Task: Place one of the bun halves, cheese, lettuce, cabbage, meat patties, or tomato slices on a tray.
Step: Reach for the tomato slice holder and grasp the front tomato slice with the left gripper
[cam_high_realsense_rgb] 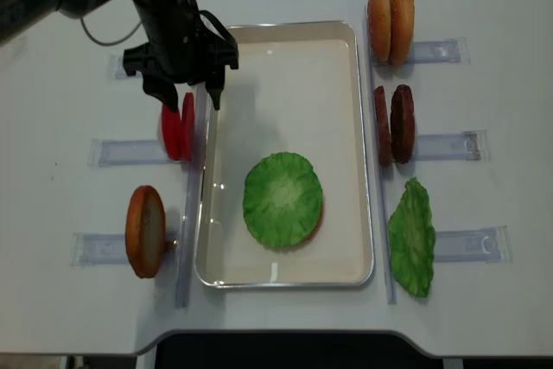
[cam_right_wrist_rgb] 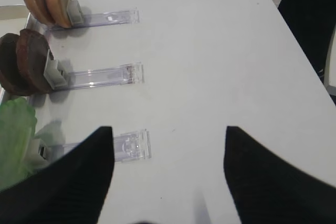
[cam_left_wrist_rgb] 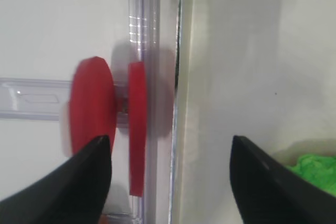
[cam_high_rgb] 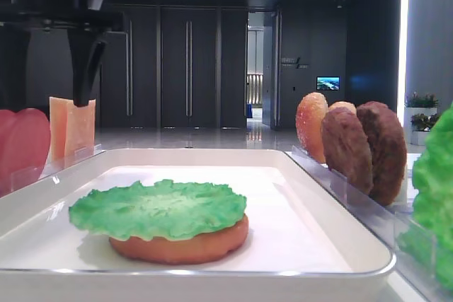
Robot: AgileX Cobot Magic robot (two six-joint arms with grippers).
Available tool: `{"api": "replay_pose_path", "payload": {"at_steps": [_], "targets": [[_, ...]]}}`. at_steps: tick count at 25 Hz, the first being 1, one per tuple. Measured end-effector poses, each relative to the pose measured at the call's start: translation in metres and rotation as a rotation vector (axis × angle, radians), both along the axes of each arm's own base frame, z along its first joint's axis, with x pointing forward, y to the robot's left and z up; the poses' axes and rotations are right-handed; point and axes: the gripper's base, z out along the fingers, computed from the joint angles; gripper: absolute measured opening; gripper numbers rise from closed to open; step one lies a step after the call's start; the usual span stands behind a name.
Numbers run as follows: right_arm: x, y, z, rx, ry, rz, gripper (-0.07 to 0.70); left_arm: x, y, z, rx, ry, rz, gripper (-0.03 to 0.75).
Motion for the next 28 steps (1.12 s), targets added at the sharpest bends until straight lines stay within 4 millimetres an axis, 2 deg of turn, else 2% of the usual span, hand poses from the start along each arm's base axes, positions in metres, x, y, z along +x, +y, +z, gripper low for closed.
{"api": "replay_pose_path", "payload": {"at_steps": [4, 8, 28], "targets": [[0.000, 0.000, 0.000, 0.000, 0.000, 0.000, 0.434, 0.004, 0.000, 0.015, 0.016, -0.013, 0.001, 0.534], [0.000, 0.000, 0.000, 0.000, 0.000, 0.000, 0.434, 0.005, 0.000, 0.018, 0.016, -0.013, 0.003, 0.534], [0.000, 0.000, 0.000, 0.000, 0.000, 0.000, 0.434, 0.012, -0.006, -0.022, 0.052, 0.119, -0.010, 0.517]]}}
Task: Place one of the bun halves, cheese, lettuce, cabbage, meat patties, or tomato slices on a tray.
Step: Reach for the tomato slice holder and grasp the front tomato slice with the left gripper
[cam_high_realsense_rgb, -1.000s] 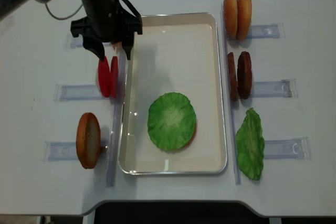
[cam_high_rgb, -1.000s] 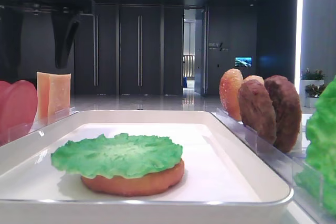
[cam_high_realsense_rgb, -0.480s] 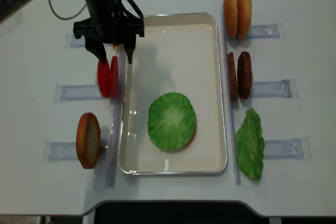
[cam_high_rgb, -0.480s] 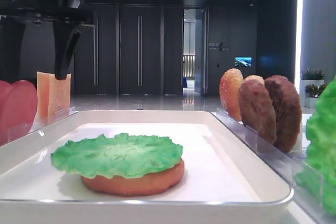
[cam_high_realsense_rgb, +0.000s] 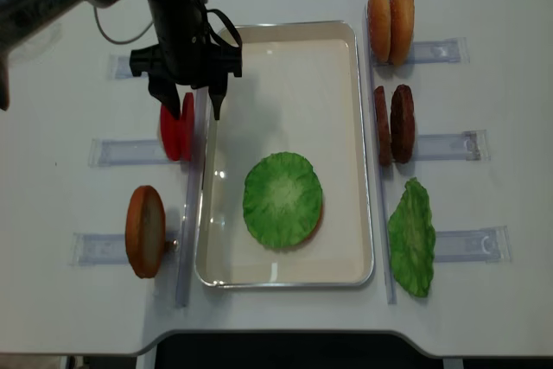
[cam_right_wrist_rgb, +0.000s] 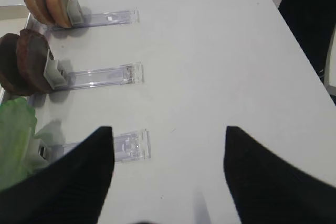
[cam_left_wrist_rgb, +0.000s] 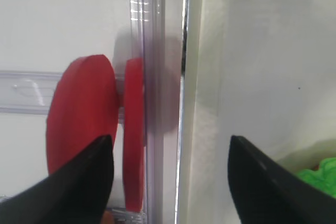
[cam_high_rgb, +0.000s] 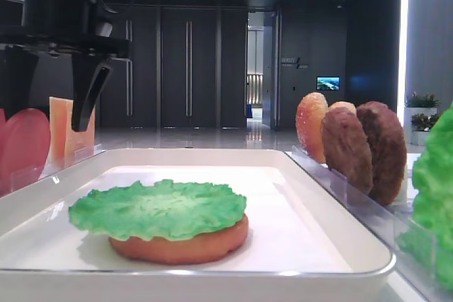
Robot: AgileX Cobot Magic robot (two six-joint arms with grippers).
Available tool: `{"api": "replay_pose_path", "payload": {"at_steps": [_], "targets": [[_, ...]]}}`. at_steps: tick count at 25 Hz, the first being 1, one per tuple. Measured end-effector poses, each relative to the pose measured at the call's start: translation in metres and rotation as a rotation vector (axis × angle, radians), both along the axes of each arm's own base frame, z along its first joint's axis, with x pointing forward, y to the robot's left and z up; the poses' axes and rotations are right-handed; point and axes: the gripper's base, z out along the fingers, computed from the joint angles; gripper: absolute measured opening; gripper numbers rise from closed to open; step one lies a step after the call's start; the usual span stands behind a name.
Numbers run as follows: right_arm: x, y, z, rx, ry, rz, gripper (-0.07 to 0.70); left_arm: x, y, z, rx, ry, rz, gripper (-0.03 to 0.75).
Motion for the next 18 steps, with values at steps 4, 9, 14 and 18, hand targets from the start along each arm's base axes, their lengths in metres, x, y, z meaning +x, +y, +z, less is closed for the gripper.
{"api": "replay_pose_path", "payload": {"at_steps": [4, 9, 14, 18], "targets": [[0.0000, 0.0000, 0.0000, 0.000, 0.000, 0.000, 0.434, 0.0001, -0.0001, -0.0011, 0.002, 0.004, -0.007, 0.498], [0.0000, 0.0000, 0.0000, 0.000, 0.000, 0.000, 0.434, 0.0001, -0.0001, -0.0011, 0.003, 0.006, -0.030, 0.393], [0.0000, 0.0000, 0.0000, 0.000, 0.000, 0.000, 0.434, 0.0002, 0.0000, -0.0011, 0.004, 0.007, -0.035, 0.287], [0.0000, 0.0000, 0.0000, 0.000, 0.000, 0.000, 0.434, 0.0002, 0.0000, -0.0011, 0.005, 0.007, -0.039, 0.202]]}}
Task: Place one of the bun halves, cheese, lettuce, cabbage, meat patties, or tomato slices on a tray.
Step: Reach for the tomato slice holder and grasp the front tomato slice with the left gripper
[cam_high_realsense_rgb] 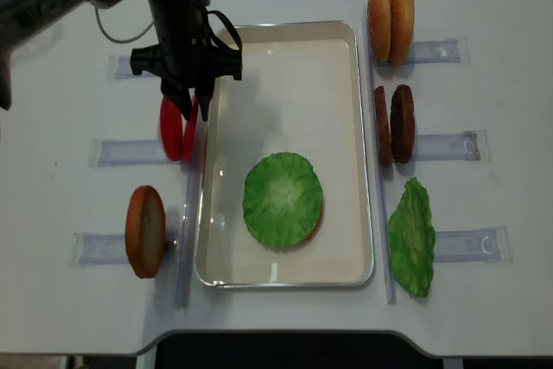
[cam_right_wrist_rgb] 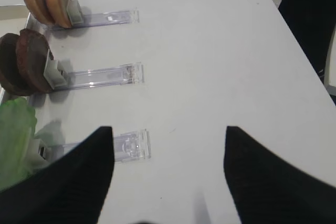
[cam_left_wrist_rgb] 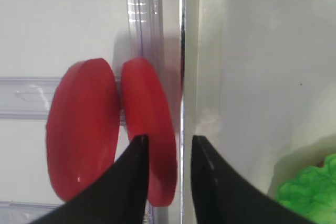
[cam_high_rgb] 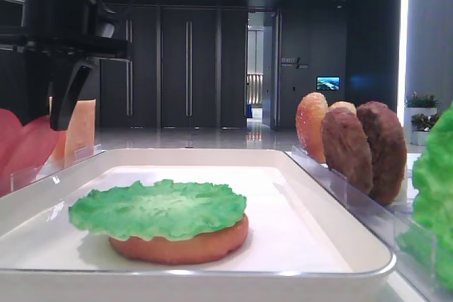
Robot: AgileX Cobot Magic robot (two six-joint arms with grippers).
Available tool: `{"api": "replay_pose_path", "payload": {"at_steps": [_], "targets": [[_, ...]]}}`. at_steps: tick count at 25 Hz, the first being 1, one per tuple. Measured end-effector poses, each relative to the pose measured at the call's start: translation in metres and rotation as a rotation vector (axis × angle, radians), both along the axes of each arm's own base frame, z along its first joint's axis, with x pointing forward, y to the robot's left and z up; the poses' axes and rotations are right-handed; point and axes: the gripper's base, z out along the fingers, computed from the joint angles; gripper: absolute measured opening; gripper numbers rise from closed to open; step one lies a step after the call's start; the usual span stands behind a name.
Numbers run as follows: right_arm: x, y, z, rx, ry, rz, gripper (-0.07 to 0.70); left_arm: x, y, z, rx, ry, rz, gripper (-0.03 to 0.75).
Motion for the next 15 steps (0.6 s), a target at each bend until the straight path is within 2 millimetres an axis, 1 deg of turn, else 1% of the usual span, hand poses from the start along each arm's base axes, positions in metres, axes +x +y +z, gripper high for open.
{"api": "replay_pose_path", "payload": {"at_steps": [4, 7, 15], "targets": [[0.0000, 0.0000, 0.0000, 0.000, 0.000, 0.000, 0.434, 0.0001, 0.0002, 0.0000, 0.003, 0.001, -0.017, 0.104], [0.0000, 0.0000, 0.0000, 0.000, 0.000, 0.000, 0.434, 0.0003, 0.0002, 0.0005, 0.004, 0.001, -0.023, 0.059], [0.0000, 0.0000, 0.0000, 0.000, 0.000, 0.000, 0.434, -0.0002, -0.0007, 0.0004, -0.005, 0.008, -0.039, 0.056]]}}
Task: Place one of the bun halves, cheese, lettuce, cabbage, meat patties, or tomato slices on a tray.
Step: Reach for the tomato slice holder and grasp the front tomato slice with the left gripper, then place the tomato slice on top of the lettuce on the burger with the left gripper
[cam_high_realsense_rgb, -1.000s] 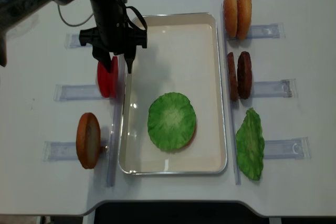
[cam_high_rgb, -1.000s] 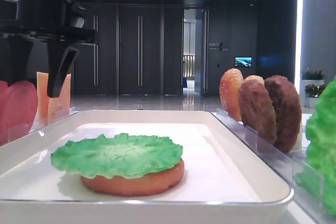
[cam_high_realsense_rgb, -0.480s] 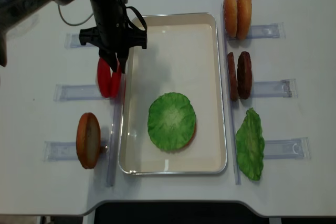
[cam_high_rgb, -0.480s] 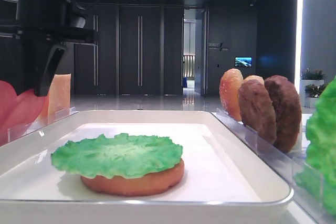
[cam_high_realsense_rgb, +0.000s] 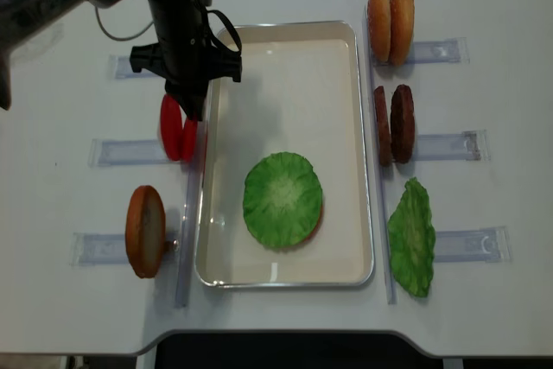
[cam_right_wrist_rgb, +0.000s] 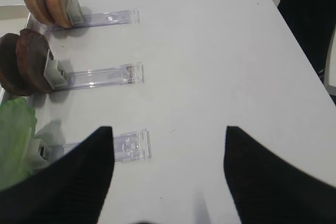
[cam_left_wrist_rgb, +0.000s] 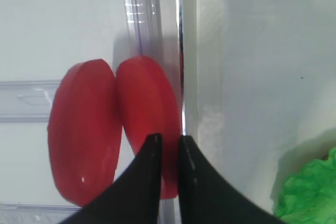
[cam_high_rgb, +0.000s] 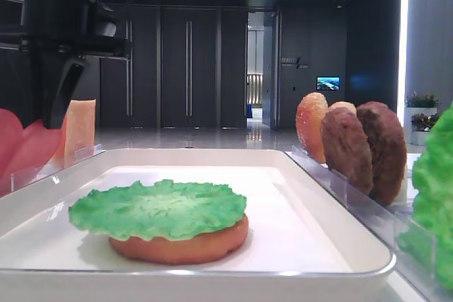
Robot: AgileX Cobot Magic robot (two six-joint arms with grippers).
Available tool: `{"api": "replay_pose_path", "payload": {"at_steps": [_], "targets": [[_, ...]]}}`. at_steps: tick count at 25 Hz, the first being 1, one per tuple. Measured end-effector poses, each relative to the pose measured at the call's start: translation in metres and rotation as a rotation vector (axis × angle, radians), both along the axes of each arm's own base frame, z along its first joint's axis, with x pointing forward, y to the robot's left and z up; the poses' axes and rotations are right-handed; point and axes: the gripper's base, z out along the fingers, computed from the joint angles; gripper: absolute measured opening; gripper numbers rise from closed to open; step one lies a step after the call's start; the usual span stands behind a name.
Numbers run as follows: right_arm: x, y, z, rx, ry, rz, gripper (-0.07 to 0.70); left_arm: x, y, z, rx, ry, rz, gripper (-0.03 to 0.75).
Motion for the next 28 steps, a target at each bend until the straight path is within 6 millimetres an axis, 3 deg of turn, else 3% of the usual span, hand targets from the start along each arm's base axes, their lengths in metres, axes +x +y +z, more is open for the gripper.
{"api": "replay_pose_path", "payload": {"at_steps": [28], "targets": [[0.000, 0.000, 0.000, 0.000, 0.000, 0.000, 0.434, -0.031, -0.014, 0.069, -0.336, -0.040, 0.002, 0.048]]}}
